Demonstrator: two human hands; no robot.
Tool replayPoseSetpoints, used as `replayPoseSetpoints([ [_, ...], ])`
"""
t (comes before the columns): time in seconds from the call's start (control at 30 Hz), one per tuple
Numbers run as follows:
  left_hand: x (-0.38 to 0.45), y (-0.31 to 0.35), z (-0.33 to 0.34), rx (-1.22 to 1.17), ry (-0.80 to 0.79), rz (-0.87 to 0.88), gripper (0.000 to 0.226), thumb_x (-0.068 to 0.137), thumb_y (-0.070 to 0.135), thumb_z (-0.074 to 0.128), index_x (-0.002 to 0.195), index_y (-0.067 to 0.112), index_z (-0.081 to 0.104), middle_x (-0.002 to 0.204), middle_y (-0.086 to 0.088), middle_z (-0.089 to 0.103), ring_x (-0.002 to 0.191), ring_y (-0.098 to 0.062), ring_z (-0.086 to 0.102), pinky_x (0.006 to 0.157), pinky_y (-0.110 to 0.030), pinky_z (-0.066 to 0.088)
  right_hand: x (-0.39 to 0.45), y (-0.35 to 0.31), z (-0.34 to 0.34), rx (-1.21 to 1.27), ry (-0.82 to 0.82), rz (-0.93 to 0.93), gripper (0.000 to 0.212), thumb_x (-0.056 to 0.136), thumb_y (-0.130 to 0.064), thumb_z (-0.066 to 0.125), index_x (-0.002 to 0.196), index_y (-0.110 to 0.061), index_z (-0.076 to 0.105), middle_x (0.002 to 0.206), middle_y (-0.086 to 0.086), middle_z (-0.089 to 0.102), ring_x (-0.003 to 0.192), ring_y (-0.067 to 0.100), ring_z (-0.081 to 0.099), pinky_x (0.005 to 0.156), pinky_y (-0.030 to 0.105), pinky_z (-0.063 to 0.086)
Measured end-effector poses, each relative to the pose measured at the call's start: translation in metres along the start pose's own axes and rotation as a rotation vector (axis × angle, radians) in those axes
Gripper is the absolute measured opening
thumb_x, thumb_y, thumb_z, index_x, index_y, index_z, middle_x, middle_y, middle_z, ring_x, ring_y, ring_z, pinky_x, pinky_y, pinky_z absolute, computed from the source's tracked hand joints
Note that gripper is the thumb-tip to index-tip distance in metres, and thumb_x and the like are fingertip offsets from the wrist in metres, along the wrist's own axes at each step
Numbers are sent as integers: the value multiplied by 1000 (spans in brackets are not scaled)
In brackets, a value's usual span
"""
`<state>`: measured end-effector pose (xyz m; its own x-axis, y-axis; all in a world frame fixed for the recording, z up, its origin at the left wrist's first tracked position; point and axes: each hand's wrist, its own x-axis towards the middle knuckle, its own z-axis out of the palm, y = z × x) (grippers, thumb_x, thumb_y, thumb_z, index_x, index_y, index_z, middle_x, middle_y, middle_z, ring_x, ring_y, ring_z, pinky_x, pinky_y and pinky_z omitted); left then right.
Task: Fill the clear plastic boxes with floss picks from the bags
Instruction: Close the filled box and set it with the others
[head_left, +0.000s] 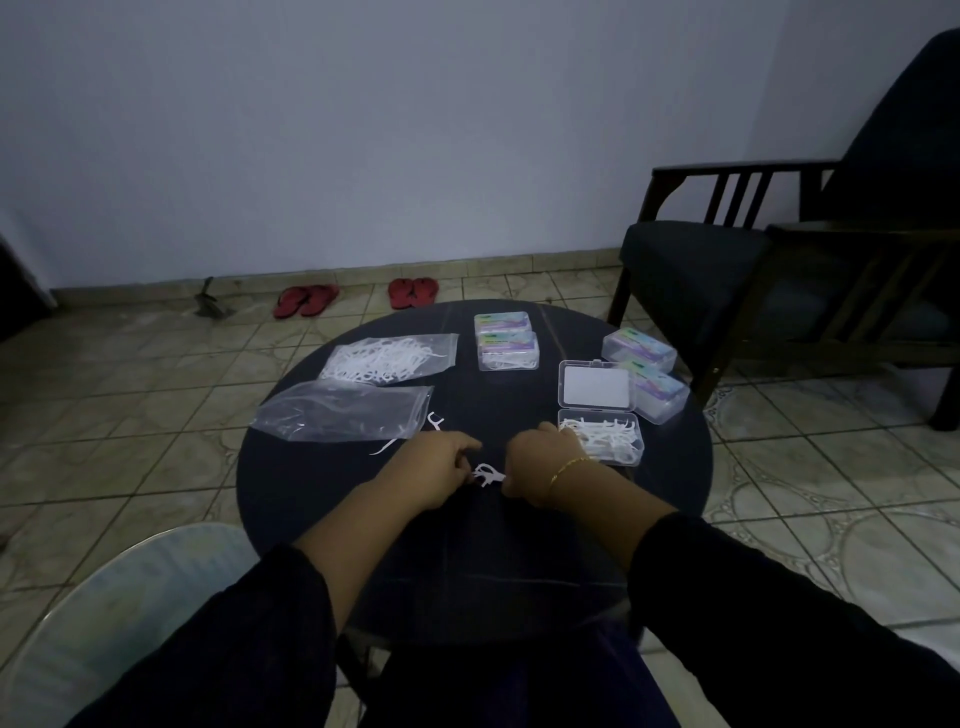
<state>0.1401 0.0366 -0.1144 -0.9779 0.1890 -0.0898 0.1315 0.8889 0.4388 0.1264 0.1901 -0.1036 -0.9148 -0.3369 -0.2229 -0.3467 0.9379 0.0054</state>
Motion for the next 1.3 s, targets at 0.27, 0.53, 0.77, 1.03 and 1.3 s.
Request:
replayPoseSetpoints([
  [0.27,-11,2,8,-176,56,-35,50,88,11,65,135,19,51,93,9,61,81,-5,56,76,-16,43,-10,-2,-2,0,-18,27,48,87,-42,59,123,-12,51,130,9,53,126,31,40,102,40,32],
  [0.53,-7,9,-9,176,-82,-9,41,88,17,57,127,27,56,113,3,66,103,-17,60,89,-32,48,-23,18,-14,-158,-4,-29,41,87,-45,59,112,-12,58,118,8,59,117,27,48,98,38,35],
  [0.77,-1,18,-11,221,-143,36,28,82,20,62,109,25,65,99,9,68,94,-11,61,81,-25,48,-25,66,-42,-244,160,18,39,88,-48,55,107,-15,61,110,6,60,109,23,49,94,38,37],
  [1.03,23,46,-9,91,55,172,20,86,17,61,105,20,68,102,2,53,90,-14,57,83,-24,46,-10,101,-38,-239,143,83,33,88,-44,54,107,-18,63,113,5,58,114,25,44,97,43,33],
  [1.3,49,103,1,20,120,392,27,95,11,54,118,13,68,114,-8,61,105,-21,57,83,-15,35,-24,128,-28,56,260,194,31,92,-45,51,116,-30,64,122,4,53,118,24,40,99,41,32],
])
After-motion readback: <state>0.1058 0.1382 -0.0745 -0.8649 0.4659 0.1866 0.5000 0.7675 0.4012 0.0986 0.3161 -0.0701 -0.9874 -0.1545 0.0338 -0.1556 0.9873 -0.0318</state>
